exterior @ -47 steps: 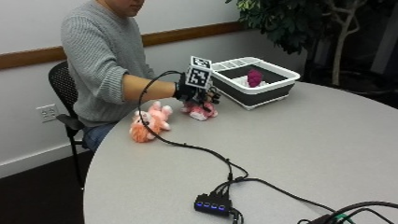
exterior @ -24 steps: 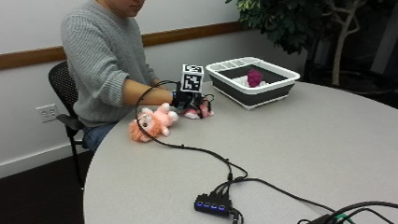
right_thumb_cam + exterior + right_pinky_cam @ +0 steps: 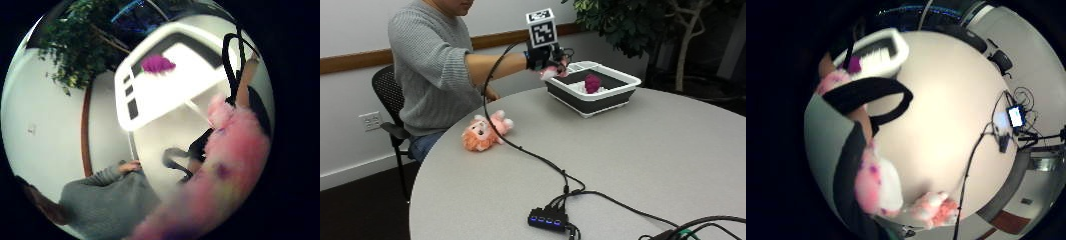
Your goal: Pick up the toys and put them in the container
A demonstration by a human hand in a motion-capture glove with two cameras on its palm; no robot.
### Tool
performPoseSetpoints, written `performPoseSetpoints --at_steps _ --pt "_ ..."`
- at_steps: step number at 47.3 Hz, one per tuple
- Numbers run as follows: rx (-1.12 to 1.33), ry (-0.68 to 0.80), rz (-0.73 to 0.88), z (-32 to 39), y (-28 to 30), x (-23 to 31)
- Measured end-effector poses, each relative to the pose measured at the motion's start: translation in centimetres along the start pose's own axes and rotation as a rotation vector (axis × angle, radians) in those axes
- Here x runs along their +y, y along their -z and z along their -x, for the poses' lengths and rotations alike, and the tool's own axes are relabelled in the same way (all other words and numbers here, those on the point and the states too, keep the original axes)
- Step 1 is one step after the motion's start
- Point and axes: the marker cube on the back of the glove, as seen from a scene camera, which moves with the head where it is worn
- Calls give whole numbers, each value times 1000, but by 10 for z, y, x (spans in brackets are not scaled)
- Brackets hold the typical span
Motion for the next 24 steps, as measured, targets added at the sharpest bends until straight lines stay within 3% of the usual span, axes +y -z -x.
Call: performPoseSetpoints --at_steps 7,24 --pt "88 -2 -40 21 18 -38" --pt "3 82 31 107 -59 -110"
